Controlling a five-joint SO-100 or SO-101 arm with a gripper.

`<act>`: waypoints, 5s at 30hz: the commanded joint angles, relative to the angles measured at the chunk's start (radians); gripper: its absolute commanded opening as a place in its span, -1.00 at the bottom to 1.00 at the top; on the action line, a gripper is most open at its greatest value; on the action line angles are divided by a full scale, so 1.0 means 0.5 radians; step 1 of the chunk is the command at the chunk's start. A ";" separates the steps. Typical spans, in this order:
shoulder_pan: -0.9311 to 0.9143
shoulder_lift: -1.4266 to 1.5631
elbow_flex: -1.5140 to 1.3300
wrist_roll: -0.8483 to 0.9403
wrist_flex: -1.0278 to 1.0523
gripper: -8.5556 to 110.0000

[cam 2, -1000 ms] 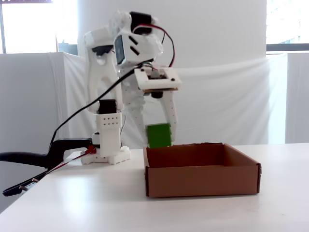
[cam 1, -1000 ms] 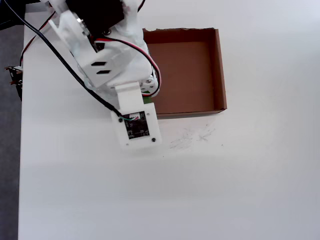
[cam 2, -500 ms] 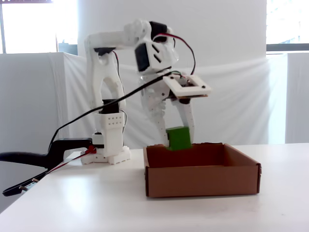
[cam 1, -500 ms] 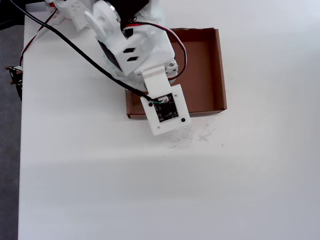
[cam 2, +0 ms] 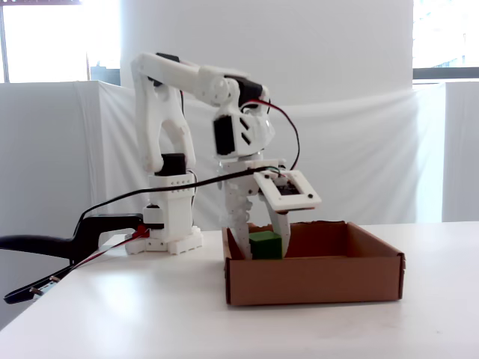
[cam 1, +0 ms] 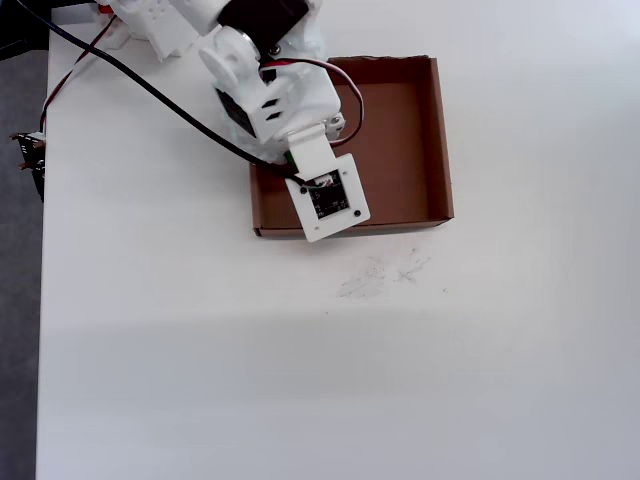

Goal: Grasp a green cube and put it in a box.

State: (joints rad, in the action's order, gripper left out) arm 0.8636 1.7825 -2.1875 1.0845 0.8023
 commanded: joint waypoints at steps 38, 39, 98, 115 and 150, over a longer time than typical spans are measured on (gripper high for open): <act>-0.574 0.853 0.368 0.083 0.334 -0.55; -0.626 0.914 0.344 0.120 0.334 -0.56; -1.335 2.798 -1.568 0.752 0.844 -0.61; -1.365 2.798 -1.568 0.733 0.841 -0.57; -1.381 2.798 -1.571 -0.015 0.871 -0.50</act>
State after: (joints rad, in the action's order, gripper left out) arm 0.1779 3.1907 -2.9775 1.0830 1.2303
